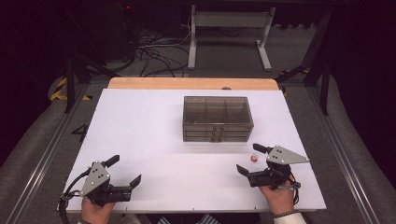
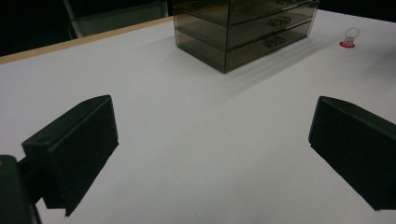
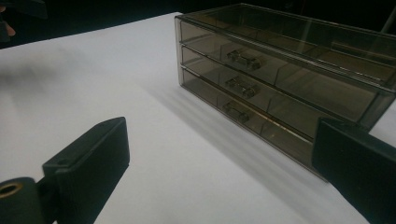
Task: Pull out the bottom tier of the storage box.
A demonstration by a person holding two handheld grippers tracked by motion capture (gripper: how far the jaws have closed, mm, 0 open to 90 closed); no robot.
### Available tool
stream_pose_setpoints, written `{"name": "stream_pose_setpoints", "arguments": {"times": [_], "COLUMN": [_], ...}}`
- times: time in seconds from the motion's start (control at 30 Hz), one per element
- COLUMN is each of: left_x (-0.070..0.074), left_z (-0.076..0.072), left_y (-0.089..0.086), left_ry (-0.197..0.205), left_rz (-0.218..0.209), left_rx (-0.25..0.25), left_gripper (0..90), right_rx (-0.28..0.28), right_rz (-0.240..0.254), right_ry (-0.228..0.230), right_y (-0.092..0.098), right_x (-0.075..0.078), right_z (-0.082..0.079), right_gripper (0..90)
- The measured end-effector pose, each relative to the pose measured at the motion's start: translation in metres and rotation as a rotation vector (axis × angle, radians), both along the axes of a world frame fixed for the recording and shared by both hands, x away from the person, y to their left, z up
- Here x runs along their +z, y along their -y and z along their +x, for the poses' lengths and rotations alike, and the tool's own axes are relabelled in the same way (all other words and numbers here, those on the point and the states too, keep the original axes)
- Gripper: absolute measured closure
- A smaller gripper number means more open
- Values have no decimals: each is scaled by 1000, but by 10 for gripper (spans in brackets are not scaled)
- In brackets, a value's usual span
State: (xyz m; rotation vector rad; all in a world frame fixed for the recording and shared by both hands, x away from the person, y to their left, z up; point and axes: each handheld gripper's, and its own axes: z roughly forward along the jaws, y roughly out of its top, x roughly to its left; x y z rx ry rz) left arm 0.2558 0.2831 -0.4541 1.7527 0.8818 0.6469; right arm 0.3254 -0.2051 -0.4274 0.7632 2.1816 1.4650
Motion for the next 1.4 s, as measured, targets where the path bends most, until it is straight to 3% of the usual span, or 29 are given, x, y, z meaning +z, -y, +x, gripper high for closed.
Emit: {"name": "stream_pose_setpoints", "arguments": {"times": [1.27, 1.4], "left_x": [-1, -1], "left_z": [2, 2], "left_y": [2, 1], "left_ry": [-6, -7], "left_rz": [6, 5], "left_rx": [-12, -11], "left_gripper": [23, 24], "right_rx": [81, 87], "right_rz": [-26, -52], "right_ry": [-8, -8], "right_y": [-46, -50], "right_x": [3, 2], "right_z": [22, 24], "right_gripper": [61, 63]}}
